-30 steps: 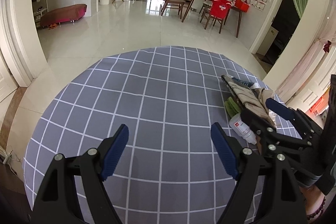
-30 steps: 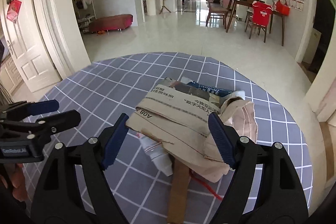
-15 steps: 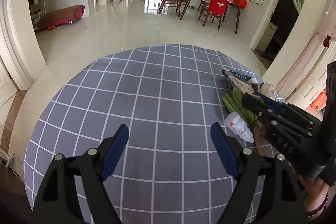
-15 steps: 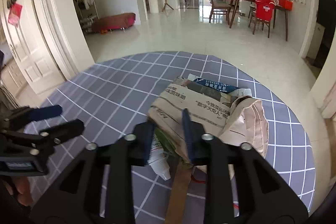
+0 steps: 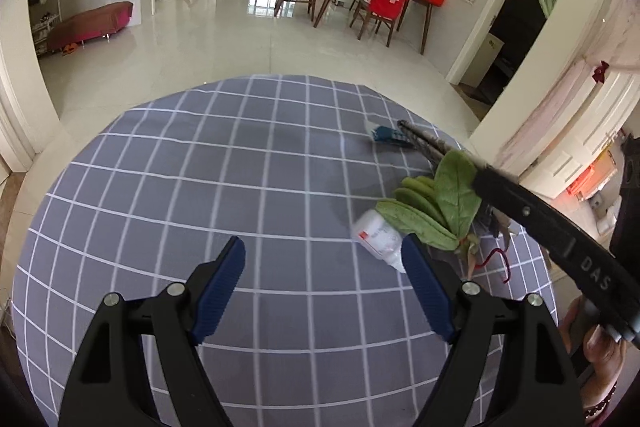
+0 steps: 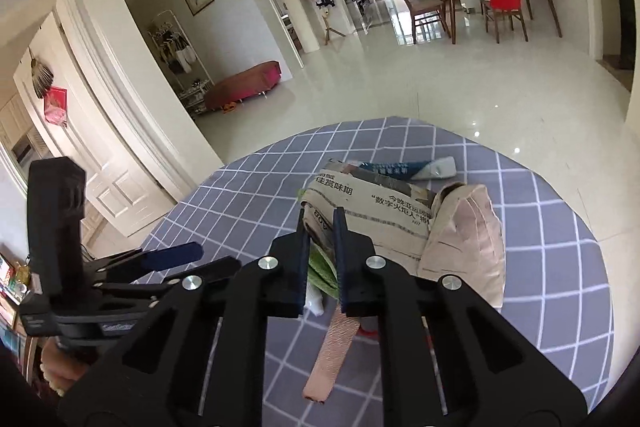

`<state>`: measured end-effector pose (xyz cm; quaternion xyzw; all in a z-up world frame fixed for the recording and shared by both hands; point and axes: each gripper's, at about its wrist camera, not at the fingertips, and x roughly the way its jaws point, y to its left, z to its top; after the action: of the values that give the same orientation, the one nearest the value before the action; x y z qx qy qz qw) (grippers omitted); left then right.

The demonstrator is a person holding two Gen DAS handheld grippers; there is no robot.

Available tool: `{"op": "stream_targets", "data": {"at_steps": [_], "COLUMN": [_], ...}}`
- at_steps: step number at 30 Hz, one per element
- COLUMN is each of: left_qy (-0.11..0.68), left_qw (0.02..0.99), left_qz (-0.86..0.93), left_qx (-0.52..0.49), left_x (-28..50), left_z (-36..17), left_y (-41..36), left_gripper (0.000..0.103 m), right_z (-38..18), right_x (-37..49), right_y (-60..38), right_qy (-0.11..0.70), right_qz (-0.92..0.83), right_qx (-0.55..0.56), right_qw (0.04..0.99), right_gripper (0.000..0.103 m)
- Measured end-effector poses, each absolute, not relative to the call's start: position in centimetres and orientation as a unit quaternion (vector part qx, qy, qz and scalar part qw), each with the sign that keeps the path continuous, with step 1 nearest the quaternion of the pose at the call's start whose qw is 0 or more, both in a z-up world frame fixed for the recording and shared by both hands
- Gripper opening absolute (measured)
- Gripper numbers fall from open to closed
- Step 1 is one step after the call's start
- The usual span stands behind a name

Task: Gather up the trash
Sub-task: 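Grasp the green leafy item with the left gripper while the right holds the paper bag, then carry the paper bag and green item over the blue bucket and open both grippers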

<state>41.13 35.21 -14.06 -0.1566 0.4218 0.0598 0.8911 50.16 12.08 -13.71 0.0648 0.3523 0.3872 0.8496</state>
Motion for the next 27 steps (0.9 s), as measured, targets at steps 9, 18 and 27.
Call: {"op": "stream_targets", "data": {"at_steps": [9, 18, 27], "left_qy": [0.421, 0.418, 0.402], "left_qw": [0.901, 0.905, 0.91], "left_qz": [0.001, -0.012, -0.024], "left_qx": [-0.1, -0.078, -0.097], "left_x": [42.1, 44.6, 43.6], "left_z": [-14.0, -14.2, -13.6], "left_y": [28.7, 23.8, 23.6], "left_gripper": [0.079, 0.079, 0.004], "right_z": [-13.3, -13.0, -13.1], "right_x": [48.6, 48.2, 47.8], "right_y": [8.7, 6.2, 4.0], "right_qy": [0.353, 0.353, 0.354], "right_qz": [0.391, 0.4, 0.407], "right_qx": [0.095, 0.132, 0.186], "right_qw": [0.845, 0.835, 0.821], "right_gripper": [0.012, 0.012, 0.012]}}
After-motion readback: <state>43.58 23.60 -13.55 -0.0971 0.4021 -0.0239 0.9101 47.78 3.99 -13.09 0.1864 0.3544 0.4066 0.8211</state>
